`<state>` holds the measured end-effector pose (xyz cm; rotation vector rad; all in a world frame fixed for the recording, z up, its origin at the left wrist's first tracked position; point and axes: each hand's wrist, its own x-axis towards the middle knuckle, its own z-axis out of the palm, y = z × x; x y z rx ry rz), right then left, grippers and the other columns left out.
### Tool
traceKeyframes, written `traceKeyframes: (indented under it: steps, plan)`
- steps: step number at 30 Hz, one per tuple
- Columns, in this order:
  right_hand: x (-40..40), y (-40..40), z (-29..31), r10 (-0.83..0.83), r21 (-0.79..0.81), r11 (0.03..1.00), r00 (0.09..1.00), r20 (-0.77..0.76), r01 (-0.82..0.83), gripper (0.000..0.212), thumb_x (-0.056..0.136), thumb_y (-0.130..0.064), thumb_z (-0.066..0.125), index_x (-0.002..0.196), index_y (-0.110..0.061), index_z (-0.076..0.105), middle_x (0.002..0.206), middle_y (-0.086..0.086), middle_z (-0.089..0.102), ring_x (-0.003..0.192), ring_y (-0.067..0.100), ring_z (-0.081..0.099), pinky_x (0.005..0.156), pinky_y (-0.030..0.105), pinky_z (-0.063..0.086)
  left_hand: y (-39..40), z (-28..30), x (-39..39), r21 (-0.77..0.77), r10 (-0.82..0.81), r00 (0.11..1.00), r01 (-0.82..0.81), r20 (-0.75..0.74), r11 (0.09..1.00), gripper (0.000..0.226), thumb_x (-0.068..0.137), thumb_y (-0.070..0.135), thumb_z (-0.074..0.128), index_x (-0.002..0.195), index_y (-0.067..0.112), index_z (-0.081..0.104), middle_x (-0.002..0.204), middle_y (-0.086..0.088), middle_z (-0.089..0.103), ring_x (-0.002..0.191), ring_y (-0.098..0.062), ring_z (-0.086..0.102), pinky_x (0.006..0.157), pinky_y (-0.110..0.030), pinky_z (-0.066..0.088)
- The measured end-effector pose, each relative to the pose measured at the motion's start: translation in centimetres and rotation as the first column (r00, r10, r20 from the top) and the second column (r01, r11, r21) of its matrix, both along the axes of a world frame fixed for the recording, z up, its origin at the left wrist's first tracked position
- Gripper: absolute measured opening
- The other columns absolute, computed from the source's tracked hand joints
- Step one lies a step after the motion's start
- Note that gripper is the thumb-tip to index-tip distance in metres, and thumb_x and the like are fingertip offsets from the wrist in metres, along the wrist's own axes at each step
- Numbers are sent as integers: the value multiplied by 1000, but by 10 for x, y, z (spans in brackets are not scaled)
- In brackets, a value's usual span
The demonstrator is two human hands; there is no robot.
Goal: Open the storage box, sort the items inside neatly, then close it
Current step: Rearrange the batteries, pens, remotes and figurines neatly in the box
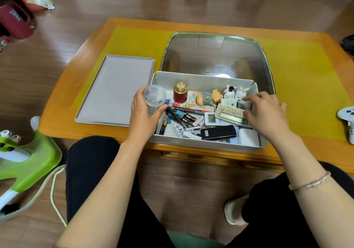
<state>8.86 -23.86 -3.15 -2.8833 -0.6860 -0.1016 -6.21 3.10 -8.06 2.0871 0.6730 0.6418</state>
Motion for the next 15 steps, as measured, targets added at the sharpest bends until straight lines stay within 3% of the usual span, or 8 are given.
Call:
traceKeyframes:
  steps: [3,5,7,11,15]
  plan:
    - [-8,12,4,140,140,979,989,58,-147,34,85,-16,64,118,-21,61,121,5,56,116,29,45,93,43,33,1,-1,1,-7,-2,1000,2,0,1000,75,81,33,74,140,25,28,144,-1,38,131,-19,38,100,-26,38]
    - [-13,25,5,343,81,938,936,-74,-337,34,84,-28,68,117,-24,63,118,0,62,114,26,49,96,41,36,1,-2,1,-7,3,1000,-3,-5,1000,76,81,33,74,141,24,28,144,-1,38,132,-19,37,99,-25,37]
    - [-21,37,2,444,-27,887,866,-231,-462,37,80,-40,70,115,-29,64,111,-7,65,109,22,50,89,35,35,1,-1,1,-4,-3,1000,3,-5,1000,76,81,32,74,141,23,28,144,-2,38,132,-20,37,100,-26,36]
    - [-30,49,-9,463,-210,829,848,-259,-517,38,78,-46,69,112,-31,64,109,-8,63,107,21,49,83,35,32,0,1,0,-15,-12,1000,12,1,1000,76,81,30,74,141,20,28,144,-3,38,133,-20,36,103,-27,37]
    - [-30,52,-14,456,-274,816,858,-236,-509,39,77,-43,69,113,-29,60,111,-4,60,107,21,48,85,36,31,-1,2,-1,-10,-9,1000,9,-6,1000,77,81,30,74,142,19,28,144,-3,38,133,-20,36,103,-27,36]
